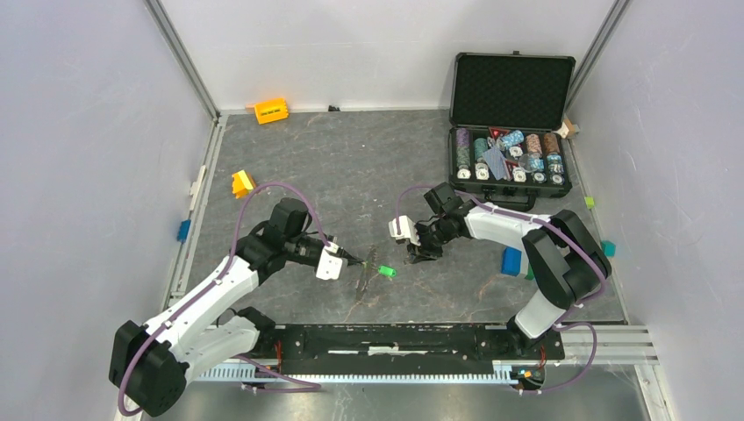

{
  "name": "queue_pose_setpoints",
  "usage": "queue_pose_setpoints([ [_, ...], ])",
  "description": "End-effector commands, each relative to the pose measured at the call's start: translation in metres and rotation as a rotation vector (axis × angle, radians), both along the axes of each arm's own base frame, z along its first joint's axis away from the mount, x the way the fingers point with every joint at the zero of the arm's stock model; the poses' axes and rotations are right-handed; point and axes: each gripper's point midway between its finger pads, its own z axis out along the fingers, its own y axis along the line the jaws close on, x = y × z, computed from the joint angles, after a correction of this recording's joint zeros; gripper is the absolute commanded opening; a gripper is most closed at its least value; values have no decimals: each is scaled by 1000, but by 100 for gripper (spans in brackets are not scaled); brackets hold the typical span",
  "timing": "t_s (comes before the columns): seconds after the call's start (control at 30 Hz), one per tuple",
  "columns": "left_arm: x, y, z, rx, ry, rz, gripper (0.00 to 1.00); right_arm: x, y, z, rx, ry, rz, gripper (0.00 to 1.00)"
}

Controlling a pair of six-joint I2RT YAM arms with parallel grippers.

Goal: Put the keys on the keyring

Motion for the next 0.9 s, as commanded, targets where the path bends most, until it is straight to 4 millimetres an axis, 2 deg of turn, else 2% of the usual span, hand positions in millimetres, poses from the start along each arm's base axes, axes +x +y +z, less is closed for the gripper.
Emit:
queue_pose_setpoints([
  [0.0,0,-4,17,-45,-27,-19,2,2,1,3,14,-7,4,29],
  [0.57,1,-3,17,-45,-31,-21,2,-9,-3,-4,4,21,19,27],
  [0.87,0,-3,17,-47,-31,-23,2,-5,-2,-3,7,8,9,24],
])
